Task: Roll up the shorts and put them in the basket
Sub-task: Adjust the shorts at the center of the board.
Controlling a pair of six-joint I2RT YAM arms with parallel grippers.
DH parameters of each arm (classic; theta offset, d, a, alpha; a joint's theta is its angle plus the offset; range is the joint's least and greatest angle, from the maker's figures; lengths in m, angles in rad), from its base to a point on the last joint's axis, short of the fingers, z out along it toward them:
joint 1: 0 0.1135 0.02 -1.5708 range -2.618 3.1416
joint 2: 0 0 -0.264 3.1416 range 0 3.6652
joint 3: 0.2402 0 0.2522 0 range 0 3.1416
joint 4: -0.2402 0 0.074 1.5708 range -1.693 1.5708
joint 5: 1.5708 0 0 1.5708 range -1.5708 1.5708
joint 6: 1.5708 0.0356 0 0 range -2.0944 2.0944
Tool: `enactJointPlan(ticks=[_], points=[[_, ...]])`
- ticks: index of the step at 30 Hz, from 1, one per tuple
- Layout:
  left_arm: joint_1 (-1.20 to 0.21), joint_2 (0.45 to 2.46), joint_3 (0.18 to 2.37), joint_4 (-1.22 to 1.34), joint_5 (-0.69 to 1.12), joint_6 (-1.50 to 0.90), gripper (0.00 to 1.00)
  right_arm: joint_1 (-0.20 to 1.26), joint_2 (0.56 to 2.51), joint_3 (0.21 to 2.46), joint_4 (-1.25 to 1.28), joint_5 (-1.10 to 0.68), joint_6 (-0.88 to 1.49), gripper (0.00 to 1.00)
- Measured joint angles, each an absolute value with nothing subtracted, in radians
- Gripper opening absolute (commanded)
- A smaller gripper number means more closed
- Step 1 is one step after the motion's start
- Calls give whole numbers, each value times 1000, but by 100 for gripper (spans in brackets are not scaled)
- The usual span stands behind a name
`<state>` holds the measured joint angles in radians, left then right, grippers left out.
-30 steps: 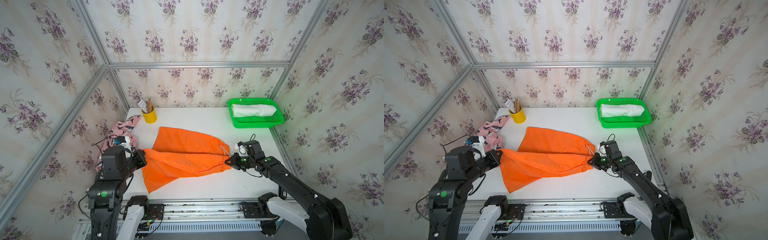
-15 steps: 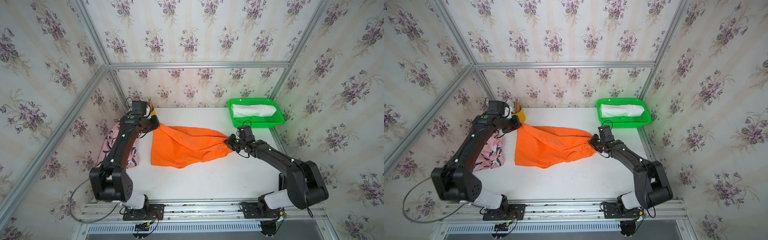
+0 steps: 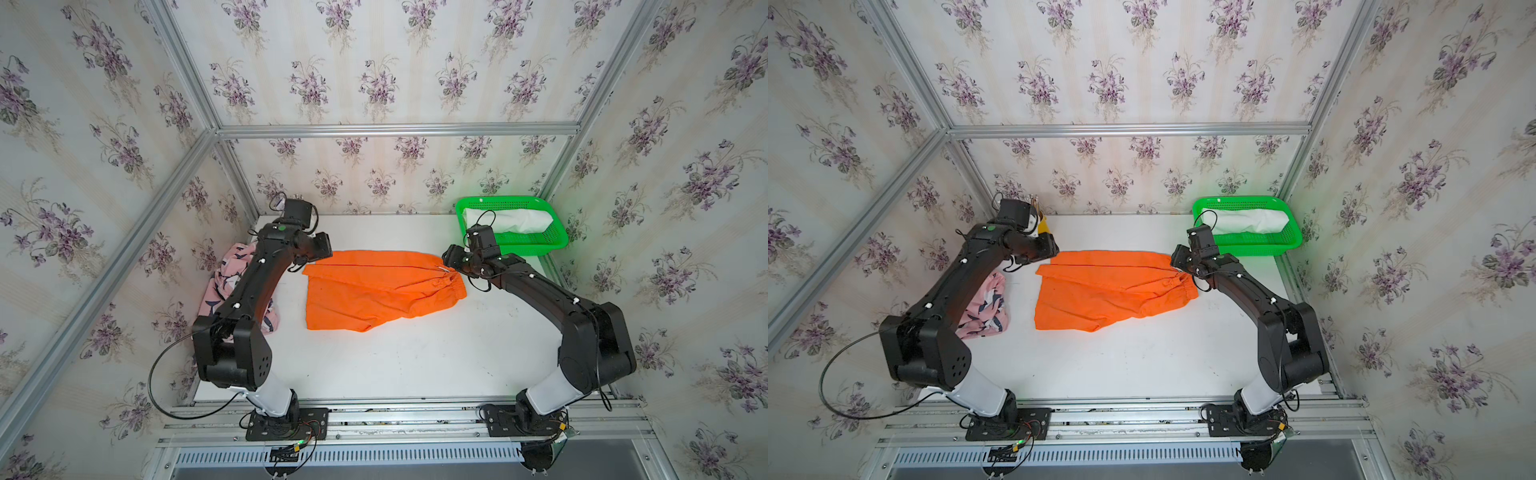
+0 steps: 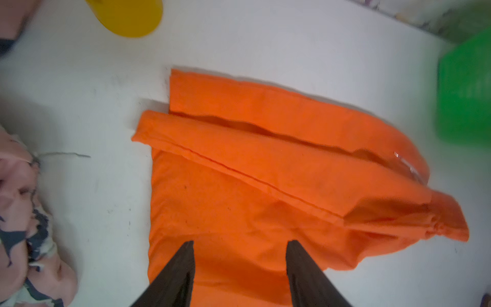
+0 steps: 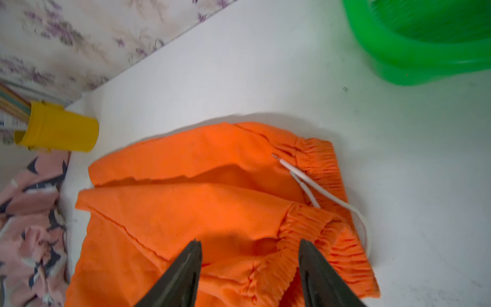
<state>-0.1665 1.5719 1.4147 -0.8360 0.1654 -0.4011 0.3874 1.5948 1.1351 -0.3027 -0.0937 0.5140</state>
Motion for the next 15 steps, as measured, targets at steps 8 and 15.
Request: enactJointPlan(ticks=[8,15], points=[[-331,1461,1098,-823,181,-467,44,525,1524,1076,-379,-298,360,63],[-345,1549,1006,-765,187,-505,42,595,1687,1112,-392,-304,315,61]])
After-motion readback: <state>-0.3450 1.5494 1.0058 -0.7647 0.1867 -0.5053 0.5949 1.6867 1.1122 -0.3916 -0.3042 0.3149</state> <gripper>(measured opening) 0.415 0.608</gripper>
